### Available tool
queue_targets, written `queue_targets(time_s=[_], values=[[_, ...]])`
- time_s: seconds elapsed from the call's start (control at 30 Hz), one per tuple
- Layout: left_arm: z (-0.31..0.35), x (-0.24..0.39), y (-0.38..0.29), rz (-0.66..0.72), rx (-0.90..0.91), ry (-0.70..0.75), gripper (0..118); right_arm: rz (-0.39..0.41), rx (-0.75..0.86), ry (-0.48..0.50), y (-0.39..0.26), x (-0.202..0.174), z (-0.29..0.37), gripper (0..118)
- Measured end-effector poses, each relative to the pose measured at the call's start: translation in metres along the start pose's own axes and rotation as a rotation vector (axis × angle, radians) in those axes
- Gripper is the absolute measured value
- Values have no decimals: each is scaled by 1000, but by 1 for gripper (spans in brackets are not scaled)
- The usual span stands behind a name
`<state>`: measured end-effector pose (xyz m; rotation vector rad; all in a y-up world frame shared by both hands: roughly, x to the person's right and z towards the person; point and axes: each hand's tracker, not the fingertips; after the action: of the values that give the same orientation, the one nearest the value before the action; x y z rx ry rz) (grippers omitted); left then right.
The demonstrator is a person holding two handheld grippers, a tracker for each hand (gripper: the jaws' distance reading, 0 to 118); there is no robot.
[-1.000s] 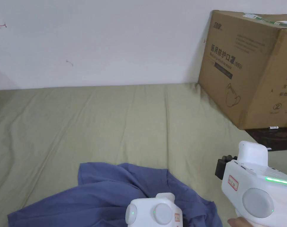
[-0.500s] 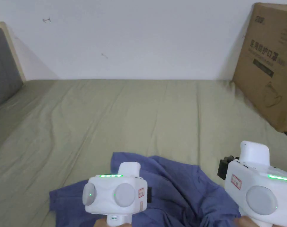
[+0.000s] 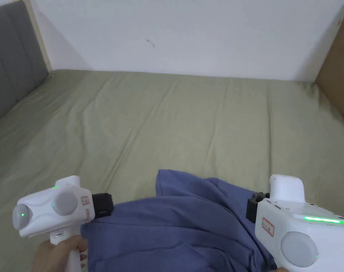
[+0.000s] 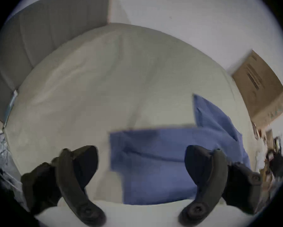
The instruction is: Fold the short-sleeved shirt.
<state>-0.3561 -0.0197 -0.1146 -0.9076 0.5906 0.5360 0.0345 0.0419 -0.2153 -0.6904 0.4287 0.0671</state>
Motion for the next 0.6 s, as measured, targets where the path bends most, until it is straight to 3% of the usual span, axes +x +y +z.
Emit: queue_targets(time_s=[0.07,0.13,0.2,0.23,0.27,0.3,0.43,0.53,0.57,0.6], values=[[-31,-4,4,-16,-106,31,94,-2,-17,1,-1,0,-8,3],[-55,0,-5,-55,-166,78,66,-9,-39,3,-3,1,-14,3],[-44,9,-10,-102,-101,102,60,-2,-57,2,-6,2,-19,3],[-38,14,-9,-93,-80,94,42,7,-65,0,-8,3,-22,3],[-36,19,-7,-121,-66,120,12,15,-75,-4,-9,3,-26,3],[-36,23,-5,-166,-78,134,3,21,-90,-6,-9,4,-31,3],[-25,20,-2,-169,-82,108,3,28,-111,57,8,14,-51,3],[-12,13,4,-114,-48,63,3,98,-229,167,42,19,-91,4],[-7,12,5,-108,-35,43,3,111,-249,177,51,19,-108,15],[0,12,7,-105,-20,37,3,117,-256,186,59,20,-127,51]])
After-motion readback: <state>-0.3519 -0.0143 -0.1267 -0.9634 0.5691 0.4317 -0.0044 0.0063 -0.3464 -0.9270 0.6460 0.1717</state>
